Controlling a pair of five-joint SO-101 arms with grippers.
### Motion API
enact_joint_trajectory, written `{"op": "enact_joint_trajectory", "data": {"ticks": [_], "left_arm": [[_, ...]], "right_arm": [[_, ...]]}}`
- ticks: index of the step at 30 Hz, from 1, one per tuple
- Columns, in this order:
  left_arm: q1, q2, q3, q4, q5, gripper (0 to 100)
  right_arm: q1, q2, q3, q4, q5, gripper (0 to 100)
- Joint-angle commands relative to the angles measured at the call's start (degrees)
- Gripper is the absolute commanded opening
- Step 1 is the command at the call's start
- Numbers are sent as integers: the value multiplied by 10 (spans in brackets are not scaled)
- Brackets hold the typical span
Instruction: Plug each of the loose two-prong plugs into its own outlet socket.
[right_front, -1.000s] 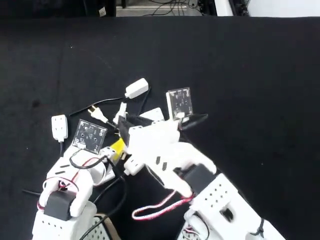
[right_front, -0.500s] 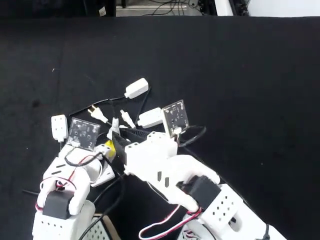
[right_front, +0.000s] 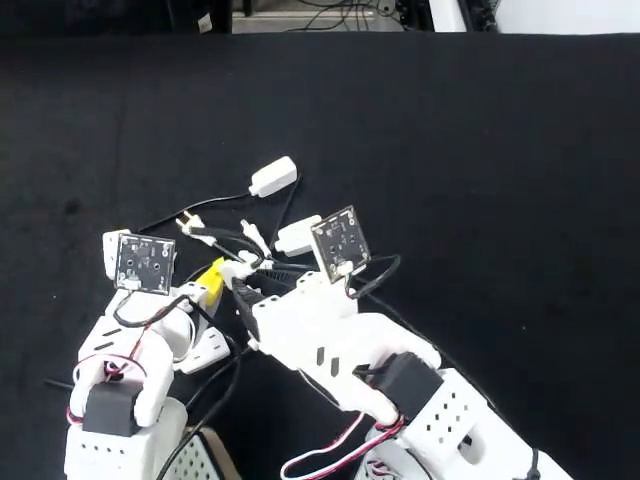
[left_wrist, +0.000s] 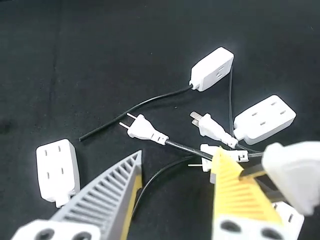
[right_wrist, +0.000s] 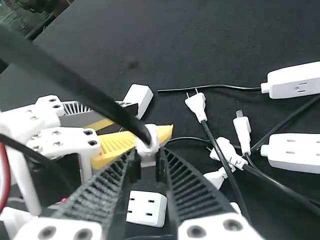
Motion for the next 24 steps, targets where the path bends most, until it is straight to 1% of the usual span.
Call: {"op": "enact_joint_trajectory", "data": {"ticks": [1,3,5,6,7,10,12,15,18,21,24], "left_arm": [[-8,-4,-38,11,-17,227],[-17,-4,-75,66,-75,225],[-41,-4,-125,133,-113,224],[-60,-4,-143,165,-123,224],[-92,-4,-146,177,-131,224],[-207,-4,-114,142,-158,224],[-255,-4,-75,127,-175,224],[-271,-4,-10,123,-193,224],[-284,-4,15,114,-209,224],[-303,-4,16,116,-215,224],[-307,-4,38,117,-230,224]], "right_arm": [[43,0,-41,4,6,11],[60,0,-44,8,8,11],[60,0,-43,22,28,11],[60,4,-43,31,35,11],[60,12,-43,36,39,11],[47,54,-41,38,39,11],[18,99,-43,37,36,11],[-23,179,-44,5,-2,11],[-44,253,-41,-38,-12,11],[-54,302,-41,-68,-12,11],[-55,320,-41,-85,-22,11]]}}
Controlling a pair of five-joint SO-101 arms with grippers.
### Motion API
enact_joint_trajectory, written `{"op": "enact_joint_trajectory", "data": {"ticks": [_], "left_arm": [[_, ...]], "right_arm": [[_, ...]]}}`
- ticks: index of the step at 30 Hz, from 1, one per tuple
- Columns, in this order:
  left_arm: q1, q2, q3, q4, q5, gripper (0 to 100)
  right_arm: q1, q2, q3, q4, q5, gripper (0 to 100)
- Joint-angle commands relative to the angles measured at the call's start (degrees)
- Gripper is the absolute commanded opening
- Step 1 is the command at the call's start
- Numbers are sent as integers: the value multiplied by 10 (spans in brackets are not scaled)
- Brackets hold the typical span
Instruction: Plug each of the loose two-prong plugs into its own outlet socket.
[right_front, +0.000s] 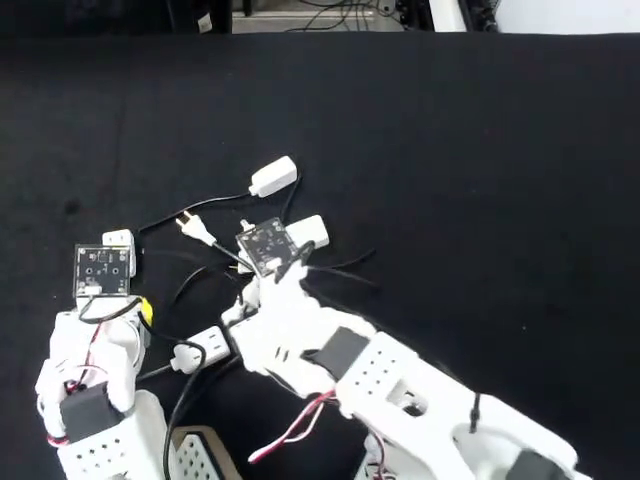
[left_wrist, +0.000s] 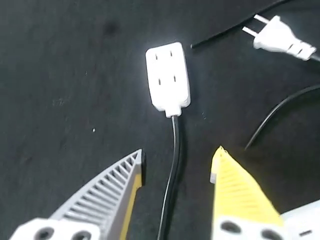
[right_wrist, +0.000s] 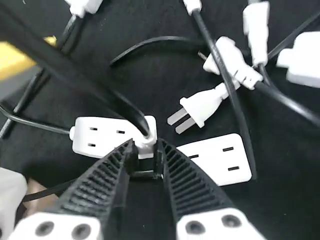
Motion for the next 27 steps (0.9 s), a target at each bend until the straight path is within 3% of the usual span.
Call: {"op": "enact_joint_trajectory", "data": {"ticks": [1,8,17,22,27], "left_arm": [[-9,0,20,-11,-22,224],[-52,0,34,-10,-42,224],[-31,0,64,-12,-44,224],[-14,0,80,-12,-101,224],[-14,0,81,-14,-106,224]], "right_arm": [[-7,16,-34,-25,-25,11],[9,15,-38,-21,-20,11],[135,15,-133,146,164,12],[158,17,-85,96,244,11],[168,16,-38,58,292,11]]}}
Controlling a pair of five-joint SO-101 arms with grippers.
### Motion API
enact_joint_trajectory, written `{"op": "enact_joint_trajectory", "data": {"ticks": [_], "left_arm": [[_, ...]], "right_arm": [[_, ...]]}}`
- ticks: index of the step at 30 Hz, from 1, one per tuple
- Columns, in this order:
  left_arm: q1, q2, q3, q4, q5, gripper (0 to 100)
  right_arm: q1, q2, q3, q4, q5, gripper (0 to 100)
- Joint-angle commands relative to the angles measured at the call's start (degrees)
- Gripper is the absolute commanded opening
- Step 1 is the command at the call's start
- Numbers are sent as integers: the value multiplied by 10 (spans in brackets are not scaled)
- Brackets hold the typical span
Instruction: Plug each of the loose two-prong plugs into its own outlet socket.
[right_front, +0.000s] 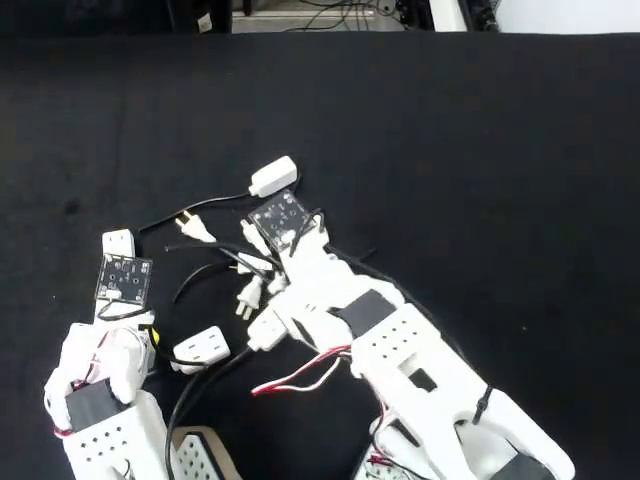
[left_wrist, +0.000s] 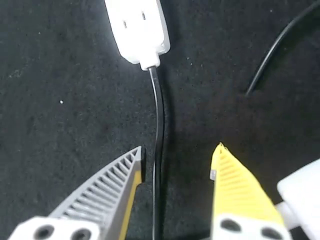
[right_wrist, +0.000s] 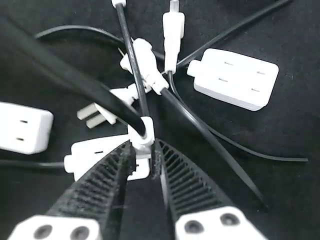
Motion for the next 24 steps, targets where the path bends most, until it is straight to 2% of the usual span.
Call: {"op": "enact_joint_trajectory", "data": {"ticks": [1,8,12,18,24], "left_arm": [[7,-3,-2,-13,-6,224],[7,-3,-2,-13,-6,224],[7,-3,-2,-13,-6,224],[19,-3,-1,-14,-7,224],[19,-3,-1,-14,-7,224]], "right_arm": [[8,0,5,-18,21,11],[8,0,9,-18,66,11],[9,-1,-13,14,63,11],[8,-1,-58,81,21,11],[6,-1,-58,92,21,11]]}}
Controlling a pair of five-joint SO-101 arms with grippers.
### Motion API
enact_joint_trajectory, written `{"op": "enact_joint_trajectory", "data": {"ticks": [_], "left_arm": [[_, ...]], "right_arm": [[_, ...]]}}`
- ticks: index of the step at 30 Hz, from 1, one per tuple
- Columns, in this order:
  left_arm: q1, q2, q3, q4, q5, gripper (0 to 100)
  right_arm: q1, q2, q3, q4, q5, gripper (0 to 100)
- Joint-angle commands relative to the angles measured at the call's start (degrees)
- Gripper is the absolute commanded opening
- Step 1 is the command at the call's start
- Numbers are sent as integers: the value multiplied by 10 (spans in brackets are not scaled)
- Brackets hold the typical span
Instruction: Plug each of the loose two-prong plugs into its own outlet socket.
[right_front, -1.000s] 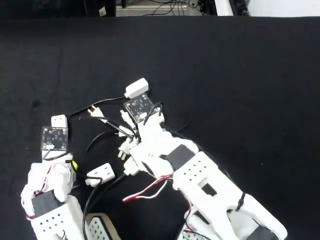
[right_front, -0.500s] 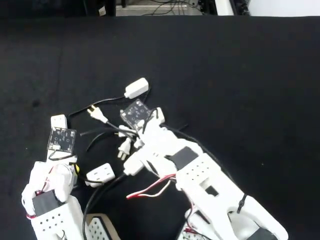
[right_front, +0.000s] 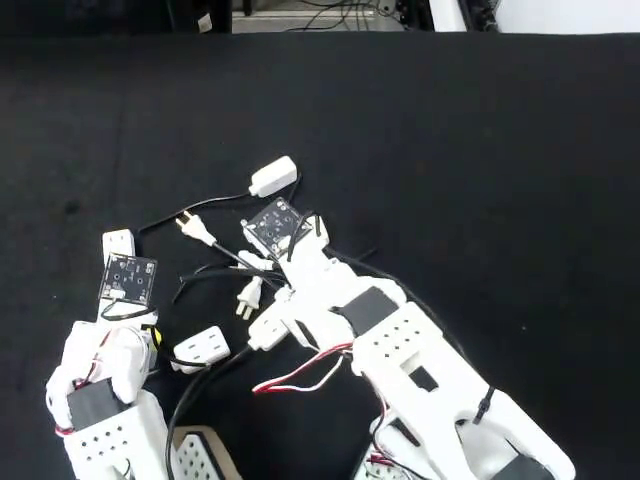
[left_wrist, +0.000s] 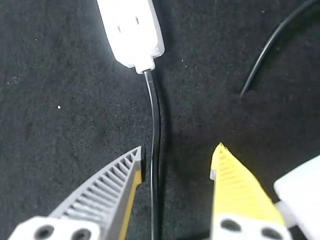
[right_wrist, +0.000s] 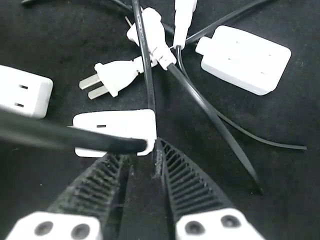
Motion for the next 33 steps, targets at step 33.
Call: {"op": "enact_joint_trajectory", "data": {"ticks": [33], "left_arm": [[8,-3,-1,-13,-3,224]], "right_arm": [[1,-126,87,-23,-51,11]]}}
